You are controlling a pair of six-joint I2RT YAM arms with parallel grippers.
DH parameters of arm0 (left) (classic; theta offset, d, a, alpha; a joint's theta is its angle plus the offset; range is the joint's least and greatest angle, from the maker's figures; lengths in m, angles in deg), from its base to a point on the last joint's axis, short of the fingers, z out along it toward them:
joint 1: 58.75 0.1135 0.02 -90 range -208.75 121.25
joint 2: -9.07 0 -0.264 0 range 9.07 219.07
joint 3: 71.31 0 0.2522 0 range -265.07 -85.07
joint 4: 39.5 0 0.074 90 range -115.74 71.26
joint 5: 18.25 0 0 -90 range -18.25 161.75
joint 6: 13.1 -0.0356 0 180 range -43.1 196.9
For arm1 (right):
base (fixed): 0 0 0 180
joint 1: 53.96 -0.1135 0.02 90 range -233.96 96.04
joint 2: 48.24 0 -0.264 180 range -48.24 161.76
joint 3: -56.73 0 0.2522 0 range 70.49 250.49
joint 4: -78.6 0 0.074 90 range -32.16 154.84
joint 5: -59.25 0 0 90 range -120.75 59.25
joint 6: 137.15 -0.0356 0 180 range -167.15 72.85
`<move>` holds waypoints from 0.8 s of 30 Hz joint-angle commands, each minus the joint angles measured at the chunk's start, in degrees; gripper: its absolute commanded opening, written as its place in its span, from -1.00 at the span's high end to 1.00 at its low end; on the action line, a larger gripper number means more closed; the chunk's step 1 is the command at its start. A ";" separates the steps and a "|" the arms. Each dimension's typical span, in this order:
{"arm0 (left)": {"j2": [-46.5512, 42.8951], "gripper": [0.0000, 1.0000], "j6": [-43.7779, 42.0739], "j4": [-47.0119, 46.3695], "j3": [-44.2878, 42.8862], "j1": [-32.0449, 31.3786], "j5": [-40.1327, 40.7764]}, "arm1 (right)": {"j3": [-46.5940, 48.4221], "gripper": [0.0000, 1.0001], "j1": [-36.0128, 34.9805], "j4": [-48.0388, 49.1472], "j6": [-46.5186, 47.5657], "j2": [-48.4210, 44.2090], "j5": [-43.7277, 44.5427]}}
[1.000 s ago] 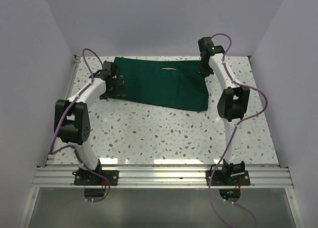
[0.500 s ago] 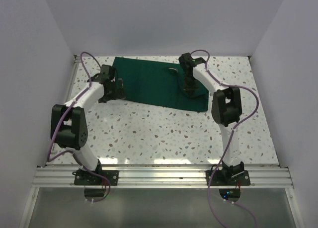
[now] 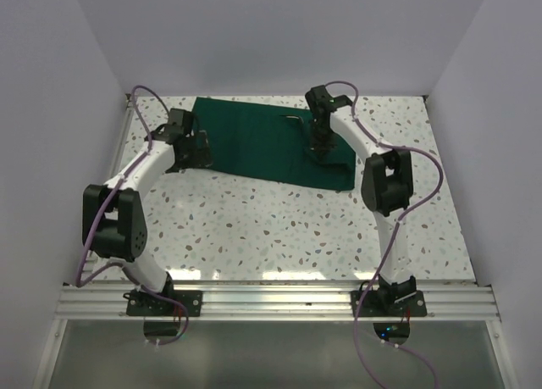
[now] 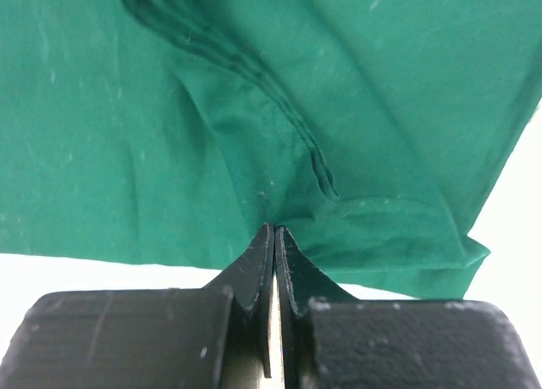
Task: Open and lay out the surgical kit
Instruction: Open the surgical kit at the center of the board.
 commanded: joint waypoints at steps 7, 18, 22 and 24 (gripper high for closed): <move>-10.72 -0.90 2.04 0.35 -2.77 0.62 2.23 | -25.35 1.00 -10.01 1.32 2.30 -26.61 -8.44; -26.10 -0.91 12.23 3.60 3.73 0.27 2.94 | -66.36 1.00 -17.94 -8.60 -7.80 -78.33 -13.82; -30.93 -0.99 14.35 7.64 6.19 -0.17 3.03 | -70.68 0.33 -17.94 -14.39 -10.44 -84.86 -10.30; -32.87 -0.99 15.31 9.93 7.51 -0.34 3.11 | -70.51 -0.97 -17.94 -14.76 -10.62 -83.56 -10.64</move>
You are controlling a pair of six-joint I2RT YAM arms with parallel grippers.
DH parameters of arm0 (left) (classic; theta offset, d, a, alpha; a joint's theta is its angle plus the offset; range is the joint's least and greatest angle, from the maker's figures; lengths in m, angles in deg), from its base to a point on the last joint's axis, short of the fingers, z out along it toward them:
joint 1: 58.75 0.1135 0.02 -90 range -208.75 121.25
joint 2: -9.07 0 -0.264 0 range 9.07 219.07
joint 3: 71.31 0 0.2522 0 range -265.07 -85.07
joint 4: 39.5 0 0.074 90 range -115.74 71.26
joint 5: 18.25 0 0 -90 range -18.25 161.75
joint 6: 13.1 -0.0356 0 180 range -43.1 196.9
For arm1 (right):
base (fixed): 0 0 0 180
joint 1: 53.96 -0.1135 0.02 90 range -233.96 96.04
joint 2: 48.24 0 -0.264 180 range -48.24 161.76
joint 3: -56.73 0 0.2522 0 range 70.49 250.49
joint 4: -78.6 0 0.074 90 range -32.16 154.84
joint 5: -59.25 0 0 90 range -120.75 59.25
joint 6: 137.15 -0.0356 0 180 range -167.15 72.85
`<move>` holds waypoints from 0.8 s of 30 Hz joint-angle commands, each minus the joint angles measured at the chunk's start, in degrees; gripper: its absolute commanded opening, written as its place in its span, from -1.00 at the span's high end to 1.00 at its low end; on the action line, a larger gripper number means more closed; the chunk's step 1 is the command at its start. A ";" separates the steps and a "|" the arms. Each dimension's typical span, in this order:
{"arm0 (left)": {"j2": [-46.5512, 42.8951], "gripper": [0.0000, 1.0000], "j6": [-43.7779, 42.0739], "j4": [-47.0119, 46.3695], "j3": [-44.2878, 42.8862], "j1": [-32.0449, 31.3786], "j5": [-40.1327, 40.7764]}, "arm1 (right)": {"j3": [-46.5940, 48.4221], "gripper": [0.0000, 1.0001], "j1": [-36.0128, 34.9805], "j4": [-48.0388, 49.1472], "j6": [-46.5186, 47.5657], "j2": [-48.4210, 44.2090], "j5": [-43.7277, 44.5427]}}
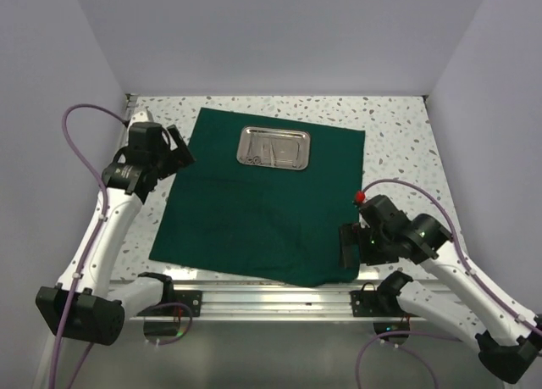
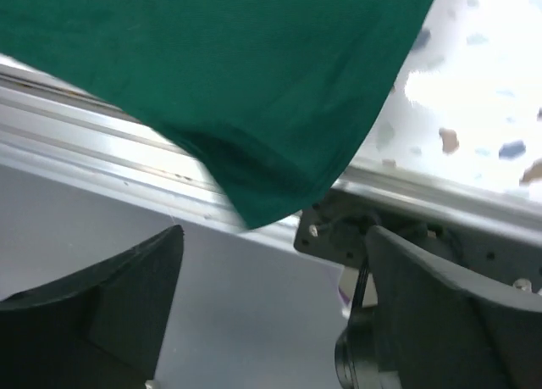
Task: Open and lay out the surgical kit
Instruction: Open the surgical kit at the center of the board.
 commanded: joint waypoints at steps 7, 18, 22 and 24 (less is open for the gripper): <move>-8.28 -0.99 5.14 5.70 6.93 -0.83 -0.50 | 9.06 -0.97 -0.15 -4.10 -4.05 4.25 3.78; 3.75 -0.99 -7.14 -3.61 2.45 -0.30 -1.55 | 18.48 -0.97 6.51 11.19 -0.81 25.15 7.57; 15.15 -0.99 -12.43 -8.96 -3.16 2.15 -3.83 | 25.84 -0.97 23.00 16.46 1.40 38.78 2.20; 19.30 -0.99 -14.28 -10.46 -5.54 4.61 -4.80 | 29.98 -0.97 26.03 17.00 1.58 47.36 3.77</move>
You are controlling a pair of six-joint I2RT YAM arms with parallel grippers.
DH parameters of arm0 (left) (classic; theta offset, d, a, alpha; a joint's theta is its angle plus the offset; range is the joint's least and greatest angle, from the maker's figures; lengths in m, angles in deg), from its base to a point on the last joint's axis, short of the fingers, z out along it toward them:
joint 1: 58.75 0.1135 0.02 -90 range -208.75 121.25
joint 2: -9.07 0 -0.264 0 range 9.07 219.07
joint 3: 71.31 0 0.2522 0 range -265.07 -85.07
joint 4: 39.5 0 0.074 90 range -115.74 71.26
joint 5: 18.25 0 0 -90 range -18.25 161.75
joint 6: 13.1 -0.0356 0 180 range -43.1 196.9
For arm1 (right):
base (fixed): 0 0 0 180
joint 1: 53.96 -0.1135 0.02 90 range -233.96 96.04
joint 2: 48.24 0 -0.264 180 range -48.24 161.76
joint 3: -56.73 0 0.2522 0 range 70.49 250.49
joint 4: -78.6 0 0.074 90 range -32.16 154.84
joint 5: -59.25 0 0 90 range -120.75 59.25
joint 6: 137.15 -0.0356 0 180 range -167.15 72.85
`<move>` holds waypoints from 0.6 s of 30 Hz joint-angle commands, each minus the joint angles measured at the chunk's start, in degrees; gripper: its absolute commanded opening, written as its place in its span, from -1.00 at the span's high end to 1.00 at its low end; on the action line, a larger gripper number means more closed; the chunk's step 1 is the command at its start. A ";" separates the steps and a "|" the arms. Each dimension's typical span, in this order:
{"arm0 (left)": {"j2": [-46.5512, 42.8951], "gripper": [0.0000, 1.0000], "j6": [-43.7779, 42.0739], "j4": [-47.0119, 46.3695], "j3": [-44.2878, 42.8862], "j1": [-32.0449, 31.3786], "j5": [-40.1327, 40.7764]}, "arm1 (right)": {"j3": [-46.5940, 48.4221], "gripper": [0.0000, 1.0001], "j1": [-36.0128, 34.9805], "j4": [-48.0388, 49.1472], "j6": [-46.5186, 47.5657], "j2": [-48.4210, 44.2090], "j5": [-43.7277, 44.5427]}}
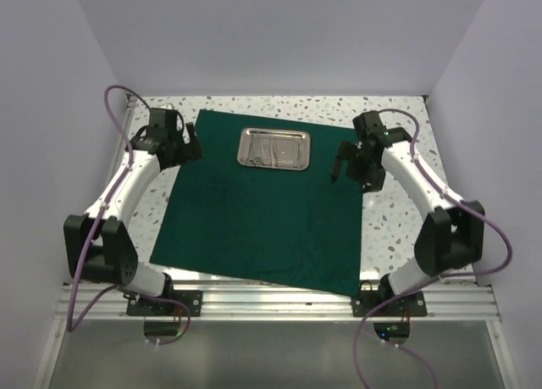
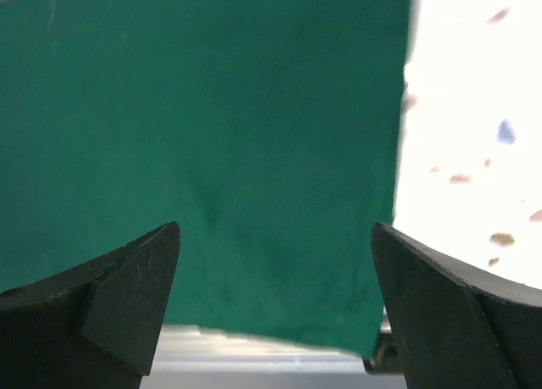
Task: Open and lay out the surgical kit
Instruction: Open the surgical kit at the center of the board, then smooth out the surgical kit at the center of the board.
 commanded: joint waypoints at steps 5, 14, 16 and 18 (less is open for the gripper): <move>17.41 -0.99 -6.06 -13.01 -11.41 9.76 -8.81 | 22.80 -0.97 9.62 3.10 -0.40 22.84 6.11; 33.94 -0.98 -9.75 -14.86 -20.82 13.29 -13.74 | 47.51 -0.97 11.56 -2.97 -2.16 45.08 14.91; 36.04 -0.97 -9.50 -15.04 -21.61 13.46 -14.79 | 50.51 -0.97 12.52 -3.67 -2.42 47.55 16.05; 37.28 -0.97 -9.40 -15.21 -22.05 13.55 -15.49 | 51.83 -0.97 12.96 -3.85 -2.60 50.54 16.49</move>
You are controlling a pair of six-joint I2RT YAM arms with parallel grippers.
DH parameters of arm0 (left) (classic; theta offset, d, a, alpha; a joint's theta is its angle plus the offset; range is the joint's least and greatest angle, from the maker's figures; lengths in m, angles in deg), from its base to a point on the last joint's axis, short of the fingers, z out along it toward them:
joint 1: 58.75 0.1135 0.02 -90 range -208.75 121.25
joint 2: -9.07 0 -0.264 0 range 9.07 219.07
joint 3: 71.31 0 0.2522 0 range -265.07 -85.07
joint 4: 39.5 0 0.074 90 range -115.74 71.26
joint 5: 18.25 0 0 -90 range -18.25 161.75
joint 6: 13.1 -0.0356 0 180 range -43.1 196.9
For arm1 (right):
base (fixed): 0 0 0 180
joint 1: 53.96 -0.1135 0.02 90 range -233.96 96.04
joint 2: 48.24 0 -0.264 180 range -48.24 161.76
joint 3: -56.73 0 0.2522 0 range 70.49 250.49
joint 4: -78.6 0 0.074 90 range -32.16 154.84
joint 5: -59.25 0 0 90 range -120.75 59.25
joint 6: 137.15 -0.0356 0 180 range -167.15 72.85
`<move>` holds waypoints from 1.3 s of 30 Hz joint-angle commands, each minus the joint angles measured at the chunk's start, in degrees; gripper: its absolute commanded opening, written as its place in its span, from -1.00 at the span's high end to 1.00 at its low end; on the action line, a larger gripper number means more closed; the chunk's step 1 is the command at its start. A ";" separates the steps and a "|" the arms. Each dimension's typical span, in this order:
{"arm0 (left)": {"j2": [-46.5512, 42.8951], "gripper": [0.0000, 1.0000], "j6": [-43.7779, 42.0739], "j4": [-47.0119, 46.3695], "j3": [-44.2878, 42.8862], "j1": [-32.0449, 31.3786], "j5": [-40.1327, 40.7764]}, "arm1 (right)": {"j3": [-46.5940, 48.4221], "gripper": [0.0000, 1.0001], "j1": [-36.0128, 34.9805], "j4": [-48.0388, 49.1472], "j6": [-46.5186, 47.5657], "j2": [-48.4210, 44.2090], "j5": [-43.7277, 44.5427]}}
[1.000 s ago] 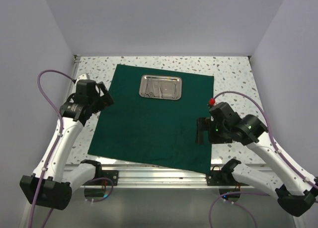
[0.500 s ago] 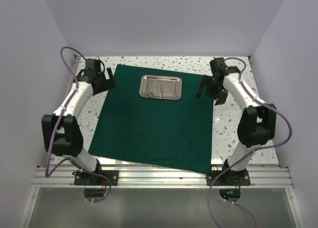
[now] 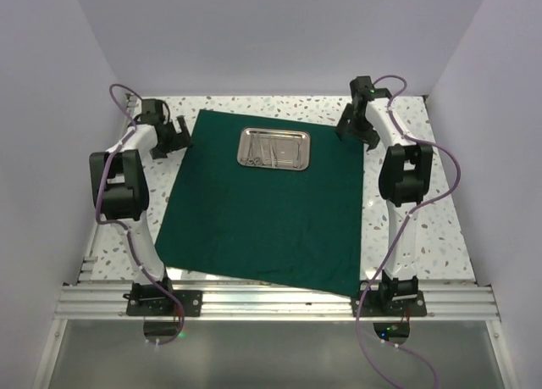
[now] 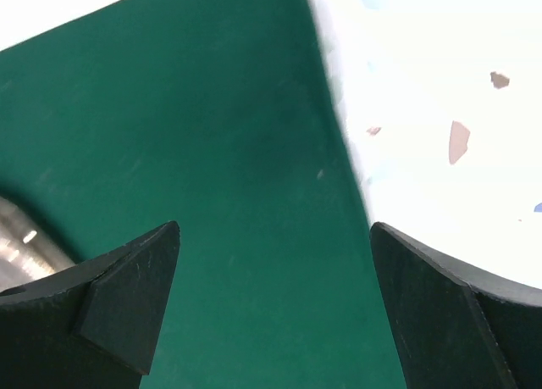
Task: Open and lay out the surgical kit
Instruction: Smooth out the surgical kit at the center of the board.
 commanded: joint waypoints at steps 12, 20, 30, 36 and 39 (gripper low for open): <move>6.12 -0.51 -1.49 -1.75 -4.93 0.28 -6.66 | 9.18 -0.45 2.26 -0.04 1.94 14.33 0.83; 11.13 1.00 2.02 1.85 -8.70 0.20 -7.46 | 19.45 1.00 2.43 1.81 1.33 23.10 -7.53; 11.21 1.00 2.64 7.38 -16.25 0.37 0.01 | 24.64 1.00 2.87 13.85 -4.56 25.49 -9.92; 8.59 1.00 4.13 6.26 -13.64 0.37 5.72 | 19.66 1.00 3.93 14.90 -4.13 21.54 -3.24; 8.14 1.00 4.40 4.58 -12.13 0.55 5.82 | 21.30 1.00 4.54 12.11 -3.16 21.36 -1.31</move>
